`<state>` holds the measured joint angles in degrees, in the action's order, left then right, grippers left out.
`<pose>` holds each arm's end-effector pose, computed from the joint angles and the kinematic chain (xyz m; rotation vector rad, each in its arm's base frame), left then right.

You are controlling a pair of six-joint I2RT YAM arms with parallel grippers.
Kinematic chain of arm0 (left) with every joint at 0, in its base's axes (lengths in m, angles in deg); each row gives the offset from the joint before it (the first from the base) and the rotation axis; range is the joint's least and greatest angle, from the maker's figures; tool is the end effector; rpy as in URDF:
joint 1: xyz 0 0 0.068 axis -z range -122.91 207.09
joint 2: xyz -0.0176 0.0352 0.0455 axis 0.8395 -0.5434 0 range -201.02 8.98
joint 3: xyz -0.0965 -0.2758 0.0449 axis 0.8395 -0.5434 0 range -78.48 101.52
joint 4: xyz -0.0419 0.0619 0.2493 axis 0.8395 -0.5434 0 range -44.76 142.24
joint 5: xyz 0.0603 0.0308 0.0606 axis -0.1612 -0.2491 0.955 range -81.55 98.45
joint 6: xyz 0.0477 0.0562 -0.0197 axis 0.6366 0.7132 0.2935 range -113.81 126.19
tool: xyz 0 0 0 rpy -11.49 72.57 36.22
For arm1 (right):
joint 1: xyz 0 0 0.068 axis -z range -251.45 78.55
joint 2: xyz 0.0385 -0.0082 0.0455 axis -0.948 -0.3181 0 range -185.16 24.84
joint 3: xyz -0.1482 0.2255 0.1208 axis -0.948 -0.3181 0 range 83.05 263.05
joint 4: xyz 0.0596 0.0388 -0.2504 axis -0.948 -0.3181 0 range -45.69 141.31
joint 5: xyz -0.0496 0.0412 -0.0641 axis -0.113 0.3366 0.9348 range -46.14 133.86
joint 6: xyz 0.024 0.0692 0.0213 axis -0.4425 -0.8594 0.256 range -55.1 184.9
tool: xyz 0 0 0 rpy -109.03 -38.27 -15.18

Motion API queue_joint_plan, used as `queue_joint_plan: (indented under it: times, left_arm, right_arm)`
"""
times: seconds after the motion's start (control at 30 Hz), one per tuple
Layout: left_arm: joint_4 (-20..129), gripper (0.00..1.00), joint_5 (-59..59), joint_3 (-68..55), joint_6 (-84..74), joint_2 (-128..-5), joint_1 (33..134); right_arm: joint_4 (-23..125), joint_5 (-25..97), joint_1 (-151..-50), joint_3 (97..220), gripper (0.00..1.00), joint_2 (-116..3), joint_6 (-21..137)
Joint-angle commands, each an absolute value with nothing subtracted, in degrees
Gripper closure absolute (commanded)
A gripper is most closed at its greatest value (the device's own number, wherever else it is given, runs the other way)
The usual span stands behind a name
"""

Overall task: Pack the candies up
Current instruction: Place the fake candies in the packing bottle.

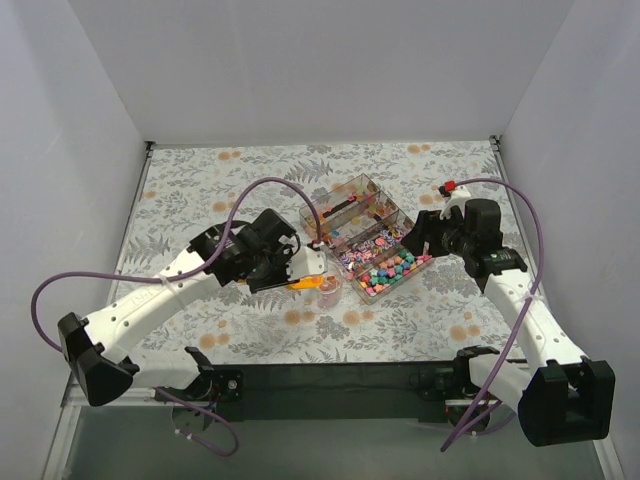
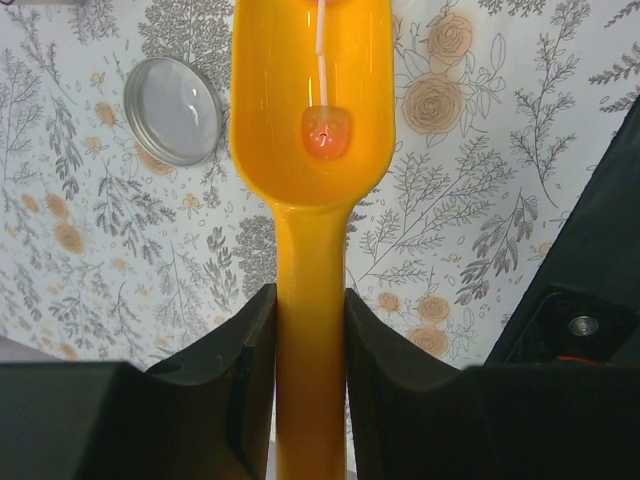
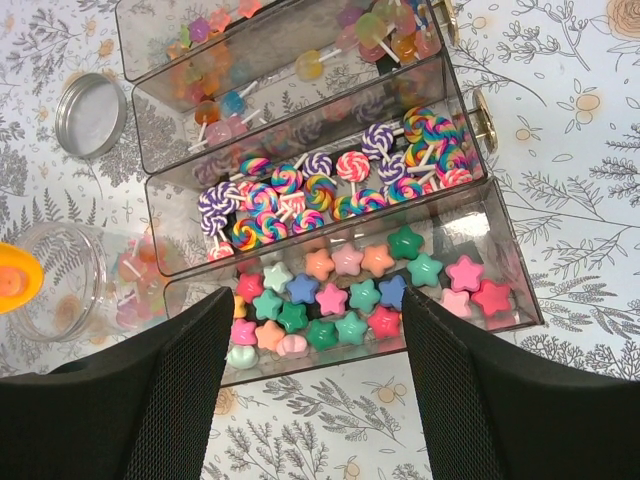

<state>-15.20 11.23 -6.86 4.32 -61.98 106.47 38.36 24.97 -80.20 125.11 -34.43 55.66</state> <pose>0.1481 -0.1679 0.3207 1.0951 2.5221 -0.1841 0.2346 0.0573 0.2779 -0.1921 2.1018 0.5342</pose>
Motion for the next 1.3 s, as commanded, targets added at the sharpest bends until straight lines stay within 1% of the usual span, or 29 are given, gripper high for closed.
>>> queue_joint_plan:
  times: [0.0, 0.5, 0.93, 1.27]
  left_arm:
    - [-19.0, 1.0, 18.1, -3.0, 3.2, -62.8, 108.4]
    - [-23.1, 1.0, 27.7, 2.6, -0.3, -70.1, 115.7]
    - [-27.0, 1.0, 35.9, 4.7, -2.9, -73.7, 122.4]
    - [-27.5, 1.0, 42.3, 3.9, -2.5, -75.2, 124.7]
  right_arm:
    - [40.1, 25.0, -80.4, 124.9, 0.26, -33.2, 56.1]
    - [40.4, 23.8, -80.5, 124.1, 0.26, -32.8, 56.1]
    - [40.8, 23.2, -80.6, 123.7, 0.26, -32.6, 56.2]
    - [41.2, 22.5, -80.6, 123.7, 0.26, -32.9, 56.1]
